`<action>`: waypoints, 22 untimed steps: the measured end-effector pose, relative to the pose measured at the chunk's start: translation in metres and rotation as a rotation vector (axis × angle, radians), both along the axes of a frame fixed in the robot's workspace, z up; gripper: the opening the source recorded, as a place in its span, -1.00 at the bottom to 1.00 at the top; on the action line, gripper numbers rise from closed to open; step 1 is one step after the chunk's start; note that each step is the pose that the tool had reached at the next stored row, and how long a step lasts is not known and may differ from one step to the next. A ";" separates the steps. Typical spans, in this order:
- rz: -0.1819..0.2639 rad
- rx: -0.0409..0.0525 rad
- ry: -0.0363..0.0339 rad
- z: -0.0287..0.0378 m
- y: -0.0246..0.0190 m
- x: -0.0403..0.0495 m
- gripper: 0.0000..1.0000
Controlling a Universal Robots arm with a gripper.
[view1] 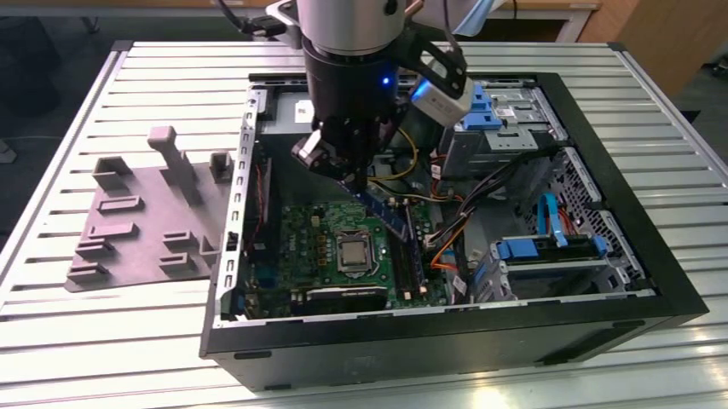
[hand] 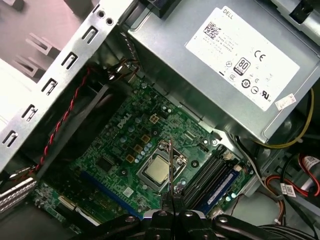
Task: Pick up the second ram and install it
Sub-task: 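Insert the second ram into the second slot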
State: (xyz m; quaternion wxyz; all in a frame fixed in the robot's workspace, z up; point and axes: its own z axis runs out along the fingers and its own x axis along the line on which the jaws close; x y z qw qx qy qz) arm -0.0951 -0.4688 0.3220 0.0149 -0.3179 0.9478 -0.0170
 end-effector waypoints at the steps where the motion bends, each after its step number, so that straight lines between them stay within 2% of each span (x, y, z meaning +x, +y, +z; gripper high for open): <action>1: -0.007 0.0000 0.0000 0.0000 0.0000 0.0000 -0.76; 22: -0.151 0.0000 0.0000 0.0000 0.0000 0.0000 -0.76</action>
